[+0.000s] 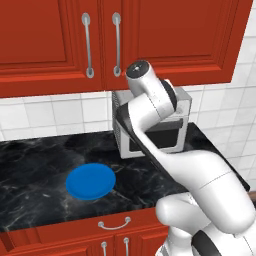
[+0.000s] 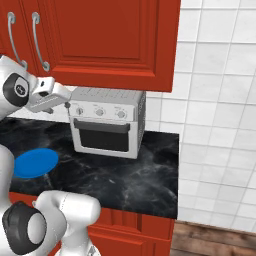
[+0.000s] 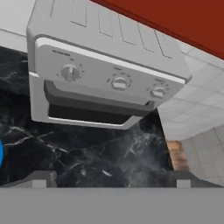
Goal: Pick up the bagel from the plate, place it on the toaster oven rack, close the door, and set the timer.
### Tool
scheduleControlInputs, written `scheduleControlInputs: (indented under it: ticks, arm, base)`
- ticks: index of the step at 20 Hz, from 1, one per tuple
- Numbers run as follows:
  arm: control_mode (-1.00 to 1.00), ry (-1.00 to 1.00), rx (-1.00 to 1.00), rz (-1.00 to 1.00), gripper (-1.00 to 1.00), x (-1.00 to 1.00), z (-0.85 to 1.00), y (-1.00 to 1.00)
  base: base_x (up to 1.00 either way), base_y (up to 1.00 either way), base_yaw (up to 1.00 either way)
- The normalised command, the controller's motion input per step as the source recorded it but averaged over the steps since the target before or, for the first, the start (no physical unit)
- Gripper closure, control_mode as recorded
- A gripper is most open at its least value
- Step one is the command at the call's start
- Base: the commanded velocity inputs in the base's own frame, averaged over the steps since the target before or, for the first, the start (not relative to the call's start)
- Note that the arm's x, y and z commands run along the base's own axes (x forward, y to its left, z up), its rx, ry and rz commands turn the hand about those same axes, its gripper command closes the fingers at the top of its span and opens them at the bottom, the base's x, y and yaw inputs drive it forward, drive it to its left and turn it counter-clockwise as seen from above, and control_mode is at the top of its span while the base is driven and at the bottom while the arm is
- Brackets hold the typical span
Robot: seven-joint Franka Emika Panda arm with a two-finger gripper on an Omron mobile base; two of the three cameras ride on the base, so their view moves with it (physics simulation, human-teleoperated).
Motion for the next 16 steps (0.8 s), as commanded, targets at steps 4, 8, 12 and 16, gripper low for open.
scheduleControlInputs:
  ticks: [4,8,12,16]
  arm:
    - [-1.00,-0.09,0.06,0.00,-1.00,0.19,-0.22,0.01]
    - [-1.00,-0.15,0.09,0.00,-1.00,0.30,-0.25,0.00]
    - [-1.00,-0.16,0.07,0.02,-1.00,0.25,-0.29,0.00]
    - [-1.00,-0.05,0.02,0.01,-1.00,0.33,-0.14,0.00]
  base:
    - [0.00,0.00,0.00]
    - [0.00,0.00,0.00]
    - [0.00,0.00,0.00]
    - [0.00,0.00,0.00]
